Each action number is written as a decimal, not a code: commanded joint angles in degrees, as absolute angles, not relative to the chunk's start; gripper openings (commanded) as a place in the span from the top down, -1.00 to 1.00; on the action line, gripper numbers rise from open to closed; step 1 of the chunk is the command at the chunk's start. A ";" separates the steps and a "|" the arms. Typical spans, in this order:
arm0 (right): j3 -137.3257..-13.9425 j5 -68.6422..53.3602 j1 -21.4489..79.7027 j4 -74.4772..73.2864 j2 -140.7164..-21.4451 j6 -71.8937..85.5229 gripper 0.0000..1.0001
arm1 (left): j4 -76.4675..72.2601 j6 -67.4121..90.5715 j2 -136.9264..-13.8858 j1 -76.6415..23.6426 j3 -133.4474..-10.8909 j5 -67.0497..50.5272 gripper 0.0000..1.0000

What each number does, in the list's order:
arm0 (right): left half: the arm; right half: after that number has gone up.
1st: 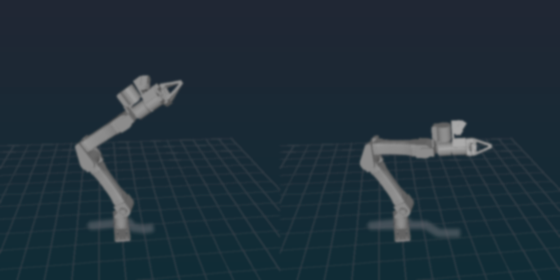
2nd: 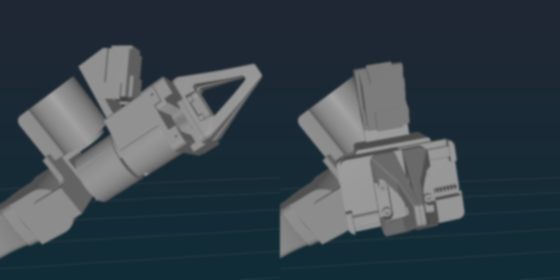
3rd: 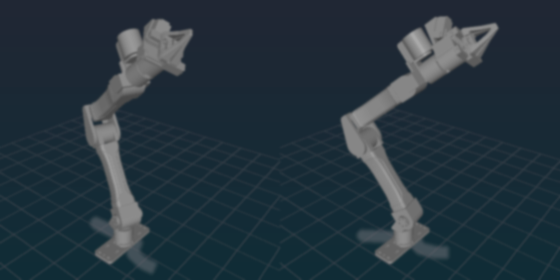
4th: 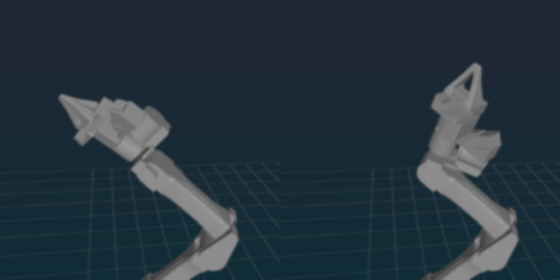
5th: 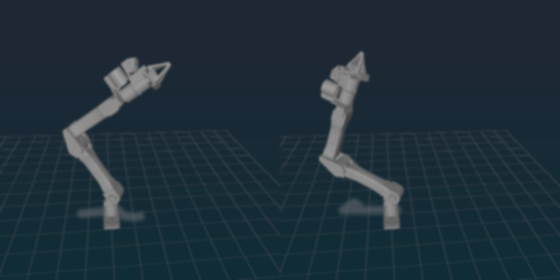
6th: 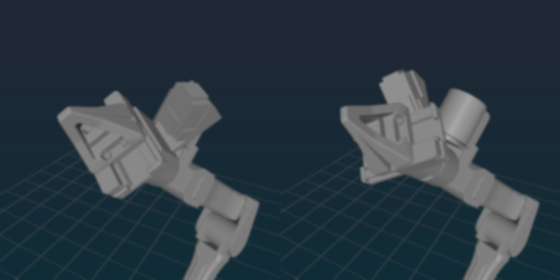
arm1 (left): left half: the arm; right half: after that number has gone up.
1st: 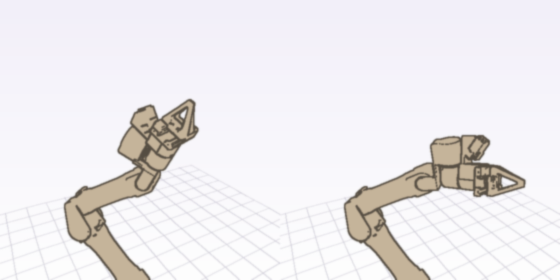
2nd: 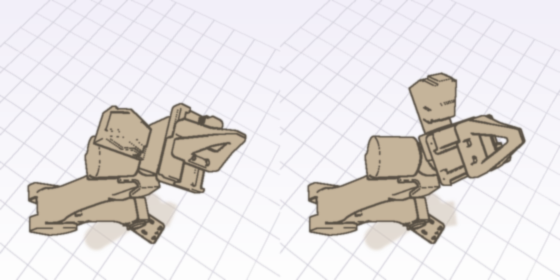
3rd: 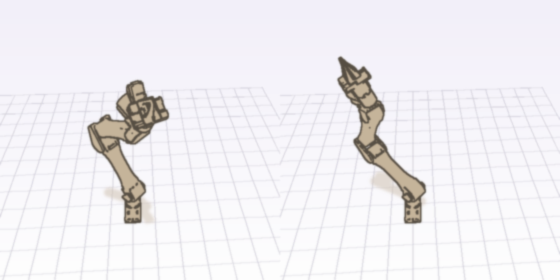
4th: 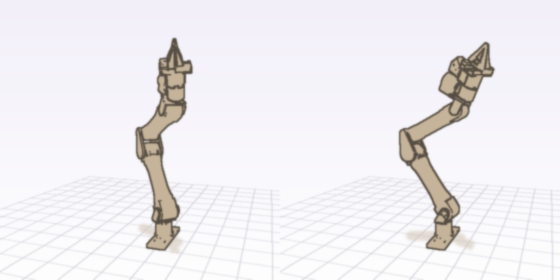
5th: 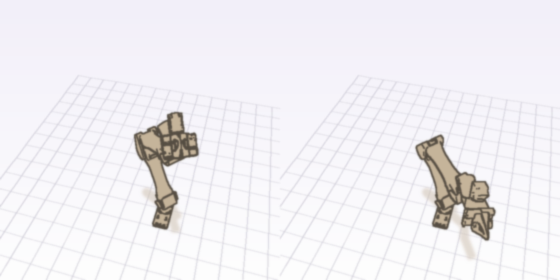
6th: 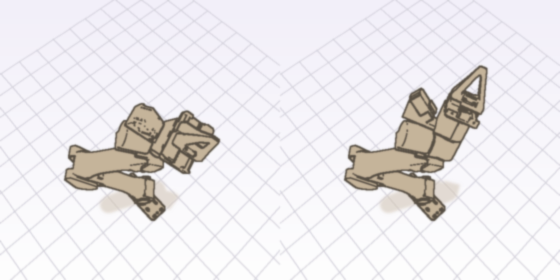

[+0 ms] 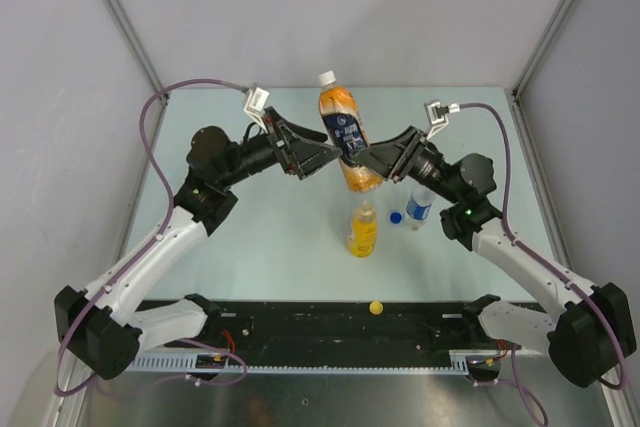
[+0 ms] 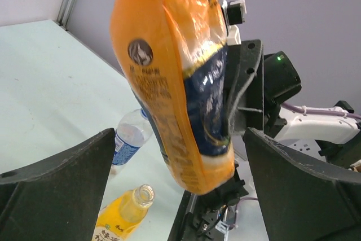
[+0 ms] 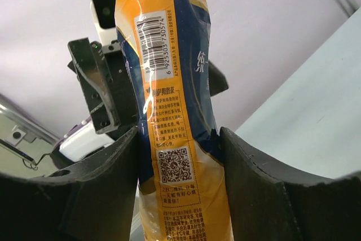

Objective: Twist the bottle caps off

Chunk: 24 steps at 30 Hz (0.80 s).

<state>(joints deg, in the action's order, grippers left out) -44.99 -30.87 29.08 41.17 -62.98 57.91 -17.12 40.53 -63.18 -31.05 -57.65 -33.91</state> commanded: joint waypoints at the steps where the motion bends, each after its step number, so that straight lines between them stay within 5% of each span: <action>1: -43.56 -30.86 30.33 49.05 -62.15 59.85 -0.16 | -21.56 40.17 -64.68 -32.14 -58.88 -31.80 -0.99; 16: -43.07 -29.49 33.97 45.00 -62.59 55.31 -0.17 | -28.66 40.87 -69.30 -36.48 -59.05 -29.53 -0.64; 24: -43.07 -30.42 34.39 48.34 -65.73 56.88 -0.19 | -31.24 40.61 -69.13 -37.41 -58.34 -29.41 -0.10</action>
<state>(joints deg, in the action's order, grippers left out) -42.94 -29.87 33.80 44.51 -64.07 56.45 -27.20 41.43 -69.38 -36.62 -57.76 -30.15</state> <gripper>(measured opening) 0.593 0.609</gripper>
